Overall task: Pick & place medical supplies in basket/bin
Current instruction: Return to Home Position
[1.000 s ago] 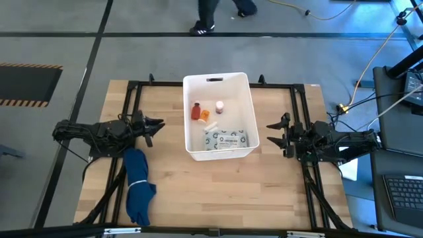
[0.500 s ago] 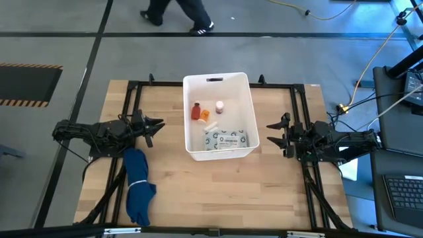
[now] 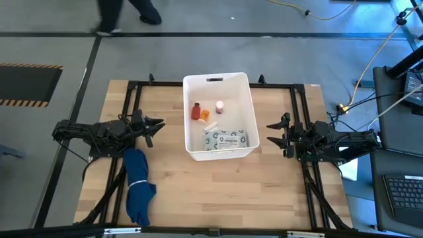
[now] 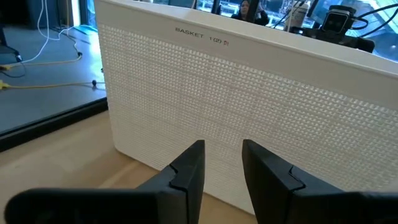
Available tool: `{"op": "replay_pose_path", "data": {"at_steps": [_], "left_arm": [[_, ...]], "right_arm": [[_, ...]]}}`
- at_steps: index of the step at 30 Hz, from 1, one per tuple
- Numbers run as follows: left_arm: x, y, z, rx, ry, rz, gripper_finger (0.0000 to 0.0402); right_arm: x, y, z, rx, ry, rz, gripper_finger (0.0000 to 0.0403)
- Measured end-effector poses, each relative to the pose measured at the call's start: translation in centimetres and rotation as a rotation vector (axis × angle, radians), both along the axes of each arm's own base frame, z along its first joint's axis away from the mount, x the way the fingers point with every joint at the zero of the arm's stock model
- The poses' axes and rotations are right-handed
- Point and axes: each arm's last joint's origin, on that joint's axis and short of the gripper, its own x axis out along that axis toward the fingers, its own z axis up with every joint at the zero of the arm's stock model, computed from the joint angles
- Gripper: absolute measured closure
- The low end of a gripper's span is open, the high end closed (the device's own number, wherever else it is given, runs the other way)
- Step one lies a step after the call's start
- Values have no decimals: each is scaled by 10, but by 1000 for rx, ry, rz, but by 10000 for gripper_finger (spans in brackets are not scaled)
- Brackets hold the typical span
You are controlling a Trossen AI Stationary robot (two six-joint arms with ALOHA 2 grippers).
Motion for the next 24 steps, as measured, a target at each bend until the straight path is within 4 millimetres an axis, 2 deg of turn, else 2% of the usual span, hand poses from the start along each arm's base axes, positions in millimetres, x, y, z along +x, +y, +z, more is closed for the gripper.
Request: {"op": "replay_pose_path", "data": {"at_steps": [24], "left_arm": [[0, 0, 0, 0, 0, 0, 302]], "right_arm": [[0, 0, 0, 0, 0, 0, 162]]}}
